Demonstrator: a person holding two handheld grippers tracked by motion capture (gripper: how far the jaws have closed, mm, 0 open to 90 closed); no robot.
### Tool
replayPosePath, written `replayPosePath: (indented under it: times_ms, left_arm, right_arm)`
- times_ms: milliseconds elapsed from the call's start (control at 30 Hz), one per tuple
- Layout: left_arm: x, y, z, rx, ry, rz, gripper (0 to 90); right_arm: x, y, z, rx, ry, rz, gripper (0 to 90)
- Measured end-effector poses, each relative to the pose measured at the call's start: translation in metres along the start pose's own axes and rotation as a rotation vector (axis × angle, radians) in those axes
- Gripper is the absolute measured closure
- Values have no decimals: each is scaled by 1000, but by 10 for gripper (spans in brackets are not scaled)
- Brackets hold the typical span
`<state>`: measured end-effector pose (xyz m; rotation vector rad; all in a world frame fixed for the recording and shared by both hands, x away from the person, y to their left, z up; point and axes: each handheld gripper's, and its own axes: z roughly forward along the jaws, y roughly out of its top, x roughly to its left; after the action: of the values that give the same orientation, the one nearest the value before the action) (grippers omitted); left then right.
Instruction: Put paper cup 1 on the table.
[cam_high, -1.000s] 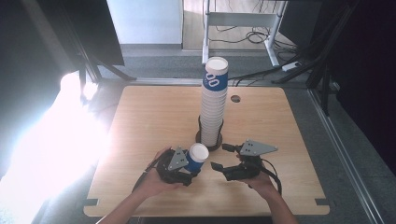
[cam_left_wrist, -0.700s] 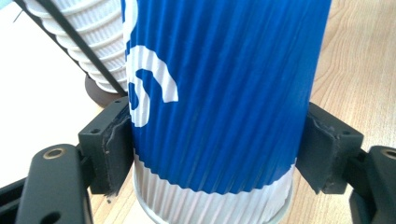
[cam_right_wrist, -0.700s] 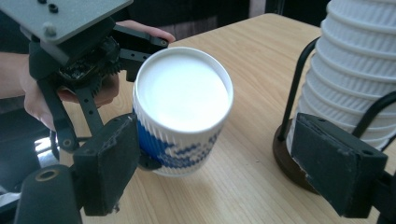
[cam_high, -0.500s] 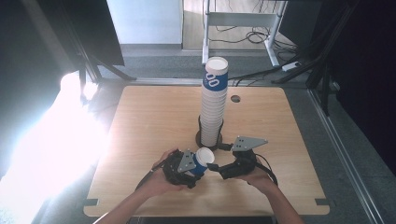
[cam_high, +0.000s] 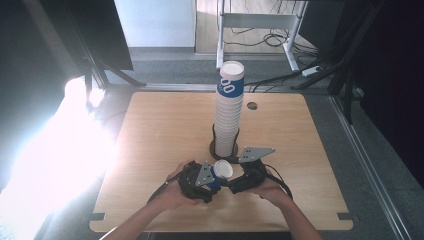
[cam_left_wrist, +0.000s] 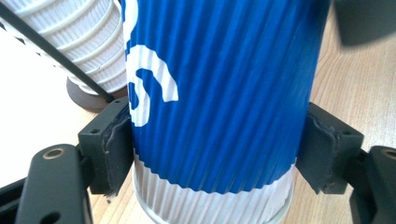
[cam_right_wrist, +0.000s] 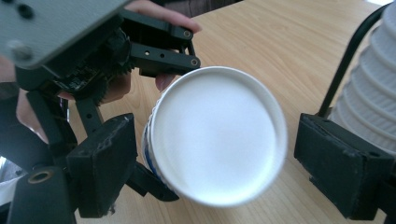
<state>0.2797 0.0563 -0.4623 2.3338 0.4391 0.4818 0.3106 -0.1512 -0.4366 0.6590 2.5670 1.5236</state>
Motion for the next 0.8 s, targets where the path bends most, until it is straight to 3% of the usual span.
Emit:
replayPosePath:
  times_ms: [333, 800]
  left_arm:
    - [0, 1, 0, 4, 1, 10, 213]
    - [0, -2, 4, -15, -9, -28, 143]
  right_arm:
    - [1, -1, 6, -4, 30, 0, 255]
    - [0, -4, 3, -61, 51, 6, 287]
